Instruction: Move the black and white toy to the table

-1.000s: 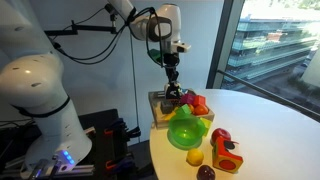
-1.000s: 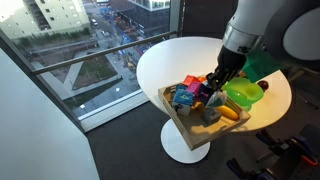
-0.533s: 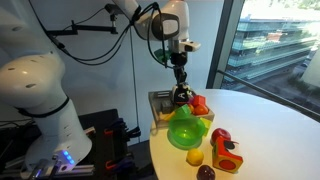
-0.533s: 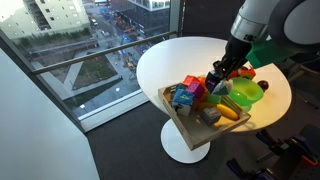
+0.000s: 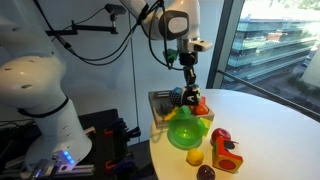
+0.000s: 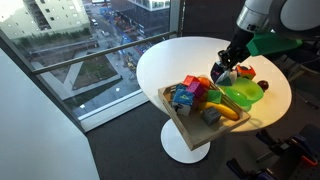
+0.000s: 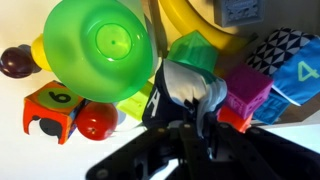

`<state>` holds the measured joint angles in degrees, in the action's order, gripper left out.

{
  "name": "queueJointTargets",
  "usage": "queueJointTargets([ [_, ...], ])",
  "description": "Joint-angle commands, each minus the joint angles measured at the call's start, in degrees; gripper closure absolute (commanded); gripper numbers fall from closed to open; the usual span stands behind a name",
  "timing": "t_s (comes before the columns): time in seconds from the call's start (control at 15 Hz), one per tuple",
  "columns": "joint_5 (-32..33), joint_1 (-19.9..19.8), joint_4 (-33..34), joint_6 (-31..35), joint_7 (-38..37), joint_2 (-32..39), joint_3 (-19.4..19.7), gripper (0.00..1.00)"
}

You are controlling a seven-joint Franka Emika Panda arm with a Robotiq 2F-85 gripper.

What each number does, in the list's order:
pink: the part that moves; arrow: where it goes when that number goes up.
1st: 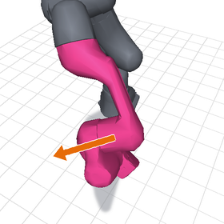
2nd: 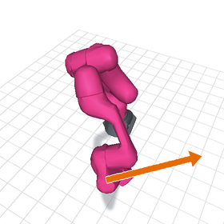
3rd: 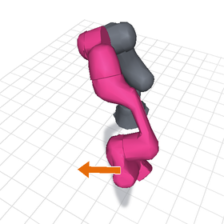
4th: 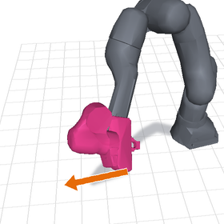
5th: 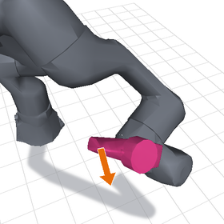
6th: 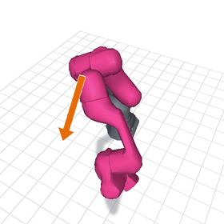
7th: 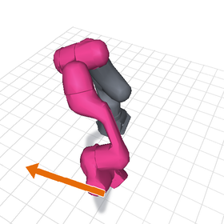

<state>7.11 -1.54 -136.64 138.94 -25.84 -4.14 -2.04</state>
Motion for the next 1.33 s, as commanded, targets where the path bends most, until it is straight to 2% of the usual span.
queueJointTargets([
  [0.0,1.8,-1.0,2.7,-0.7,-2.7,2.3,1.2,0.93],
  [0.93,-0.4,-2.7,7.7,-0.5,-3.0,7.9,7.7,0.95],
  [1.0,0.2,-2.4,6.4,-0.1,-2.0,7.4,7.7,0.88],
  [1.27,0.2,-2.5,6.5,-0.1,-2.0,7.4,7.9,0.88],
])
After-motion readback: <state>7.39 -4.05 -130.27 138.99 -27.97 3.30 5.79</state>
